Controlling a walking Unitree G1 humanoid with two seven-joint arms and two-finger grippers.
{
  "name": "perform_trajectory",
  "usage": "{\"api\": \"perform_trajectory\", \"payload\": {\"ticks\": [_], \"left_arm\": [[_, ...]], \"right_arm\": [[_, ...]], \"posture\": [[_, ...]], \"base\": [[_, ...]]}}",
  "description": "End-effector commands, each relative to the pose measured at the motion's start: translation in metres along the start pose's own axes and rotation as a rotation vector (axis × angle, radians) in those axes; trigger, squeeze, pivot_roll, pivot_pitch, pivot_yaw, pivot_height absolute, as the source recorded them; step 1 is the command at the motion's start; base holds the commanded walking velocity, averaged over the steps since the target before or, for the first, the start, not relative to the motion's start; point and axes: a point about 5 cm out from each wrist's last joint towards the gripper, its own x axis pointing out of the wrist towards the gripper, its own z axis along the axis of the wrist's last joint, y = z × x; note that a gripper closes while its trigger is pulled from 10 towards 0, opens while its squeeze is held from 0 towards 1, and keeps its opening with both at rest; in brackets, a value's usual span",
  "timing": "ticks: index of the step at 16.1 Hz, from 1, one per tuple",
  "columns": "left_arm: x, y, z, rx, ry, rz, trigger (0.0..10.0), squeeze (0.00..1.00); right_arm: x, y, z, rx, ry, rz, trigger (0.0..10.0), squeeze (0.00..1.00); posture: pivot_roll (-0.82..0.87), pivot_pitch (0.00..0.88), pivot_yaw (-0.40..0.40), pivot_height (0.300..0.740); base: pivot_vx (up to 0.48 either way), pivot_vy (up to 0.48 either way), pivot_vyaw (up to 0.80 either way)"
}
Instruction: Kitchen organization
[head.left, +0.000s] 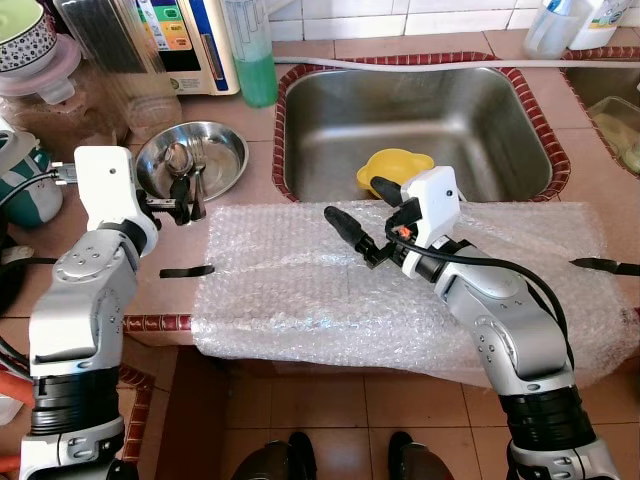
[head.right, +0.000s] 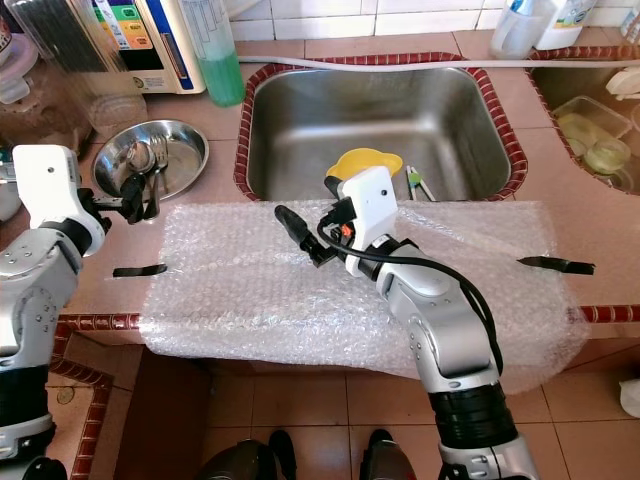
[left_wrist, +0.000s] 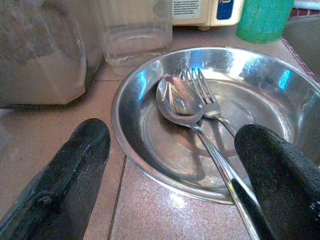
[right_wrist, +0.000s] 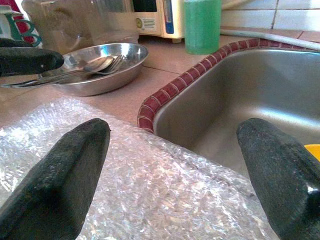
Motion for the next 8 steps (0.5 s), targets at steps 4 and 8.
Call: {"api": "perform_trajectory", "payload": {"ticks": [4,8], "left_arm": [[-0.016,-0.001,-0.007,-0.070,0.060,-0.075,10.0,0.00],[-0.019,-0.015,-0.010,-0.034,0.079,-0.216,10.0,0.00]], "right_arm": [[-0.001,0.005,0.000,-0.019,0.005,0.049,10.0,0.00],[0.000,0.005,-0.001,-0.036,0.018,0.084,10.0,0.00]], "posture": [[-0.04,0.266,0.089,0.740],[-0.03,0.266,0.079,0.740]], "base": [[0.000,0.000,0.00],[0.000,0.000,0.00]]}}
